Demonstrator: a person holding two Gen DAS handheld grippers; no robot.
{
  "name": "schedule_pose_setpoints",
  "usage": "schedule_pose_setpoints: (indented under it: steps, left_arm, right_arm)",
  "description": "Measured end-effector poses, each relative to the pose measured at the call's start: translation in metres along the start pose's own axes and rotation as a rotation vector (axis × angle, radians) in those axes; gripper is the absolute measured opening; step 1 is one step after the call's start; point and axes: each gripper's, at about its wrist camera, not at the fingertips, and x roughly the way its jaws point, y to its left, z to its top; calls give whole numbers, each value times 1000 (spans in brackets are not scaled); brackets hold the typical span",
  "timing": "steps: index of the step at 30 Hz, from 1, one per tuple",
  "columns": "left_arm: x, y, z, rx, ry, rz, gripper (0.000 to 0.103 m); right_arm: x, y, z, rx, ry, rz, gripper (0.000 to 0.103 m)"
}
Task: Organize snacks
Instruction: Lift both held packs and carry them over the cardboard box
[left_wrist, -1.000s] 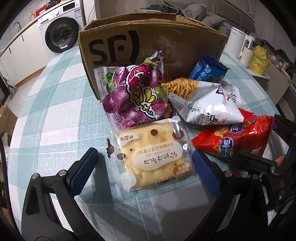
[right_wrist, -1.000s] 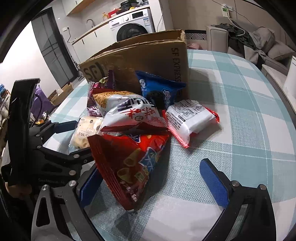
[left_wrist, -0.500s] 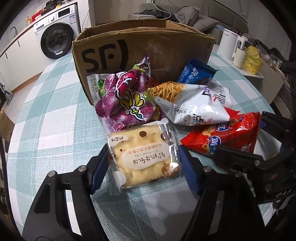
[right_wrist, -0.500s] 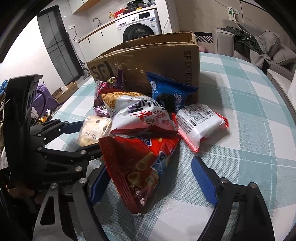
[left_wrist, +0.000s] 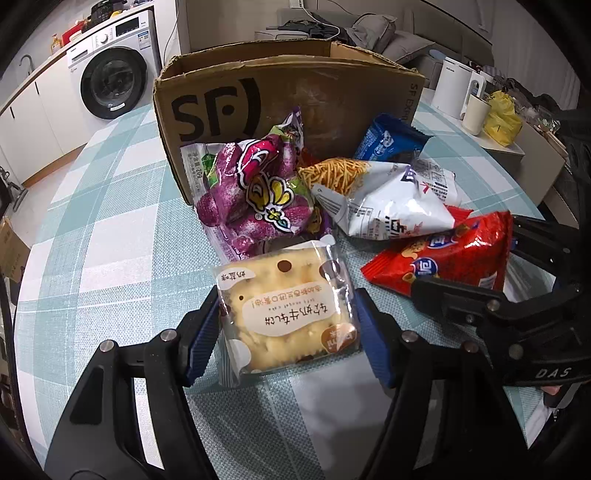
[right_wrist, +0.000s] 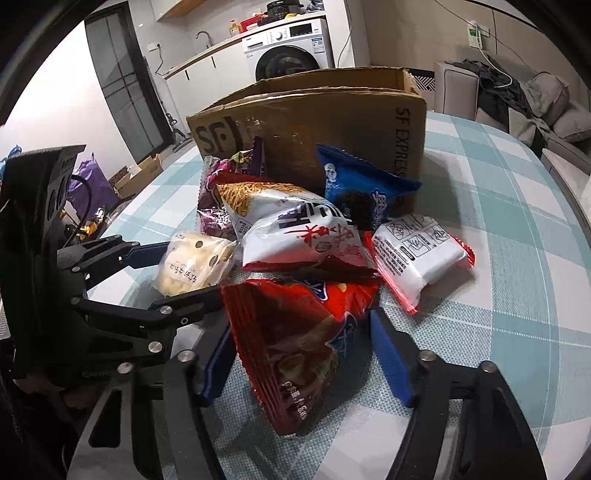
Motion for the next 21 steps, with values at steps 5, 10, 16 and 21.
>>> schedule_pose_setpoints:
  steps: [5,10,16,21]
  left_arm:
    - [1,2,0,1,1,-3,66]
    - [0,2,-1,-1,1,0,66]
    - [-5,1,-2,-5,-4,0,66]
    - [-10,1,-4,-9,-12,-2,66]
  right_arm:
    - [-2,-3,-1,0,-9,7,56]
    - [-7,-2,-5,-12,-13,7,54]
    - [-12,-4,-8,-11,-18,11,53]
    - [-19,-6,-12,-7,-30,3,51]
